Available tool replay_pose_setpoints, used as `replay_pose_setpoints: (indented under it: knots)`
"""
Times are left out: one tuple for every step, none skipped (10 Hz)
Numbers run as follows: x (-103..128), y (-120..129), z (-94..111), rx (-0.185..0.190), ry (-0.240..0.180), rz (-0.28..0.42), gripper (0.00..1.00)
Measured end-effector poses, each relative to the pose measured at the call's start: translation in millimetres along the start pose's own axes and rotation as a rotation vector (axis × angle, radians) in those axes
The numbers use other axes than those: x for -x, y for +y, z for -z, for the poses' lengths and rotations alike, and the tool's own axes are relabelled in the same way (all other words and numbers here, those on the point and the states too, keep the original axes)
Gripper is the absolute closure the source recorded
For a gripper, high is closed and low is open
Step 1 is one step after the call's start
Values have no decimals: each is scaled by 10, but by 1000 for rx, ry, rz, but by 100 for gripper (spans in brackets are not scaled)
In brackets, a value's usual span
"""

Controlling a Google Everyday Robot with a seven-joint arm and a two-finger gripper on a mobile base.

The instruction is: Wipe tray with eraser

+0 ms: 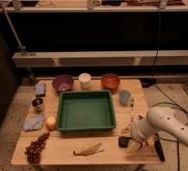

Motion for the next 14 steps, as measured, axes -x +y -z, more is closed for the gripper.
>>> replay_pose_setpoints:
  knots:
    - [-14,-9,-35,3,1,4,37]
    - [-37,-14,-61,4,4,6,37]
    - [-84,-21,-91,4,9,6,37]
    - [-108,-29,-106,4,12,6,38]
    - [-132,-49,-125,2,14,5,46]
    - [-140,-58,-132,2,12,2,50]
    - [-146,-86,-72,-9,4,-9,68]
    - [-99,-114,12,-10,6,-13,78]
    - [-37,-147,106,-9,11,-20,86]
    - [59,-193,245,-7,19,-26,95]
    - [206,-264,468,-9,27,-30,100]
    - [312,-319,638,-12,31,-31,100]
    - [458,-398,859,-17,34,-29,100]
    - [669,-525,1072,-24,30,-14,100]
